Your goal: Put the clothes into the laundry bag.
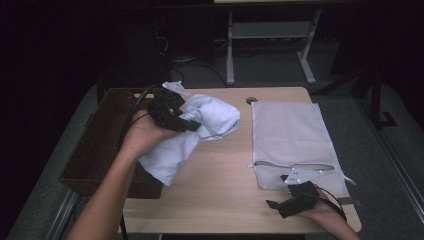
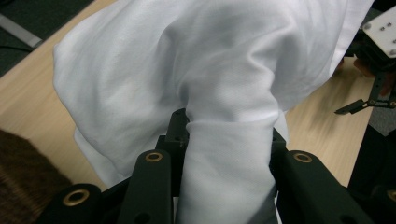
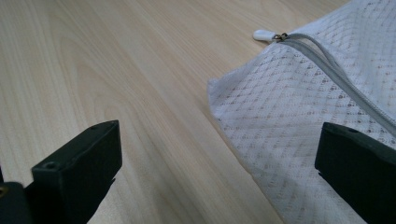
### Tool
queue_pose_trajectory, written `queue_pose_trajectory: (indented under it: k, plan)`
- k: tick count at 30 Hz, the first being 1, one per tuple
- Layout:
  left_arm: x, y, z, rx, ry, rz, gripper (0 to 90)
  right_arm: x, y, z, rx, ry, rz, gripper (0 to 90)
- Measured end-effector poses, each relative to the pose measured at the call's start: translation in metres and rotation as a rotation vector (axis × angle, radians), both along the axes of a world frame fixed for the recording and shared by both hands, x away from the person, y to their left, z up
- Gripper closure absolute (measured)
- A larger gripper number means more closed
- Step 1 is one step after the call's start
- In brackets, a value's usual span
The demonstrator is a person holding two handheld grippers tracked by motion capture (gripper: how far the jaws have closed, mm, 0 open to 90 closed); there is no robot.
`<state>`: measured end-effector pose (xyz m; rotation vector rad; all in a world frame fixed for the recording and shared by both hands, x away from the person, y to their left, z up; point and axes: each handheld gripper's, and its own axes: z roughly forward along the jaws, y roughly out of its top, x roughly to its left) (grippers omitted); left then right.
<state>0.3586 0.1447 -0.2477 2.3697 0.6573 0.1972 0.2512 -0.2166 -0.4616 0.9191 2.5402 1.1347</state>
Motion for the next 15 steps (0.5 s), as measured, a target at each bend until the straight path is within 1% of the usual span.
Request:
queue_pose_trajectory:
  k: [1,2,3,4,5,11,12,13,14,15]
  plan:
    - [0.0,0.0,0.0,0.0,0.0,0.0,65.6,0.0,0.0,0.0,0.0,0.0,0.0,0.2]
    - [-0.003,-0.008,-0.005,0.001,0.008,-0.012,65.6,0.0,0.0,0.0,-0.002,-0.001,0.001,0.2]
    - [-0.004,-0.011,-0.008,0.002,0.011,-0.018,65.6,0.0,0.0,0.0,-0.003,-0.002,0.002,0.2]
    - [-0.004,-0.011,-0.008,0.002,0.011,-0.018,65.6,0.0,0.0,0.0,-0.003,-0.002,0.002,0.2]
    - [-0.007,-0.018,-0.013,0.002,0.019,-0.028,65.6,0.0,0.0,0.0,-0.005,-0.002,0.003,0.2]
    - [-0.015,-0.034,-0.033,0.015,0.035,-0.047,65.5,0.0,0.001,0.0,-0.007,-0.005,0.006,0.2]
    - [-0.015,-0.034,-0.033,0.015,0.035,-0.047,65.5,0.0,0.001,0.0,-0.007,-0.005,0.006,0.2]
    - [-0.016,-0.036,-0.036,0.023,0.037,-0.05,65.5,0.0,0.001,0.0,-0.007,-0.005,0.006,0.2]
    - [-0.018,-0.039,-0.044,0.031,0.039,-0.053,65.5,0.0,0.001,0.0,-0.006,-0.004,0.006,0.2]
    - [-0.019,-0.041,-0.049,0.033,0.045,-0.05,65.5,0.0,0.0,0.0,-0.006,-0.004,0.007,0.2]
